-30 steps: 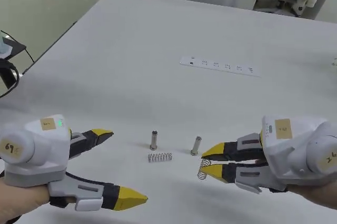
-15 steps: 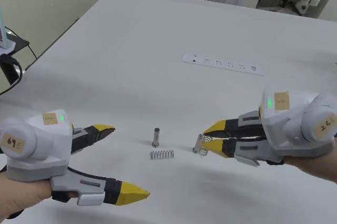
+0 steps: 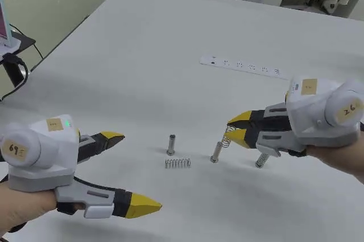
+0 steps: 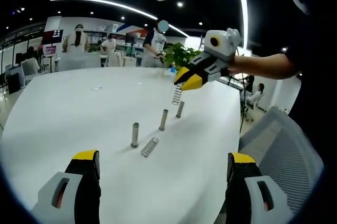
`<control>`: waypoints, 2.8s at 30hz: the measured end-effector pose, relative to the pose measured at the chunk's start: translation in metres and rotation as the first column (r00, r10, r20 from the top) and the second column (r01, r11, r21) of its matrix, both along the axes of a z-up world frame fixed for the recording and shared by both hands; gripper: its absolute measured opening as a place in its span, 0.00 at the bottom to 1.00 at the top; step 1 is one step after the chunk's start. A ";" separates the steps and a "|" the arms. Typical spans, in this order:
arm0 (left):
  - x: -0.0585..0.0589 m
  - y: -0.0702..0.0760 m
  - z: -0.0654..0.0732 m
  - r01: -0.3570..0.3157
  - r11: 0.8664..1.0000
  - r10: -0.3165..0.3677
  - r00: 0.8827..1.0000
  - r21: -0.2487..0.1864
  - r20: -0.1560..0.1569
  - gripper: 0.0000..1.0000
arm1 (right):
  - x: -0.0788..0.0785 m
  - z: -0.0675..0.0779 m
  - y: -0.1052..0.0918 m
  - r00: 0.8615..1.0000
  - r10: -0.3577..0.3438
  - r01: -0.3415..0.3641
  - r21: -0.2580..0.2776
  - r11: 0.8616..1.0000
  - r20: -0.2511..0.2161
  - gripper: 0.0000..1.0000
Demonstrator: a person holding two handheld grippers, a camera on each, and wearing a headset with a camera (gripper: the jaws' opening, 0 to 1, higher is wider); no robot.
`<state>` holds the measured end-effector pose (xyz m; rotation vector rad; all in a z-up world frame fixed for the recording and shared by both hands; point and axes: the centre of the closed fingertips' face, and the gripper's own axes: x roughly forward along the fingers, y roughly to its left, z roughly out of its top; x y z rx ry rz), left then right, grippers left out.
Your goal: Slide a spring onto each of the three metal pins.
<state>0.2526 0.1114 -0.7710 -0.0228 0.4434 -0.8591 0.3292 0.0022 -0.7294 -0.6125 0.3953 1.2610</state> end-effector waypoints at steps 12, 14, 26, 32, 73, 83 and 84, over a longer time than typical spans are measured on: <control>-0.002 0.004 -0.002 -0.014 1.000 0.014 1.000 -0.002 -0.007 0.98 | 0.012 -0.010 0.003 0.999 -0.040 0.039 -0.011 0.999 -0.024 0.08; -0.002 0.004 -0.002 -0.016 1.000 0.016 1.000 -0.006 -0.007 0.98 | 0.012 -0.012 0.004 0.999 -0.037 0.036 -0.017 0.999 -0.022 0.08; -0.002 0.009 -0.003 -0.029 1.000 0.029 1.000 -0.006 -0.011 0.98 | 0.014 -0.020 0.006 0.999 -0.040 0.039 -0.028 0.999 -0.031 0.08; -0.002 0.010 -0.004 -0.032 0.999 0.032 0.999 -0.006 -0.014 0.98 | 0.014 -0.025 0.004 0.998 -0.046 0.045 -0.032 0.998 -0.042 0.08; -0.003 0.011 -0.011 -0.037 0.999 0.037 0.998 -0.006 -0.041 0.98 | 0.014 -0.083 0.002 0.996 -0.021 0.005 -0.186 0.983 -0.084 0.08; -0.001 0.012 -0.010 -0.042 0.999 0.042 0.998 -0.009 -0.037 0.98 | 0.015 -0.084 -0.002 0.996 -0.025 0.009 -0.196 0.981 -0.081 0.08; -0.001 0.012 -0.010 -0.041 0.999 0.041 0.998 -0.009 -0.037 0.98 | 0.015 -0.084 -0.002 0.996 -0.026 0.010 -0.195 0.981 -0.081 0.08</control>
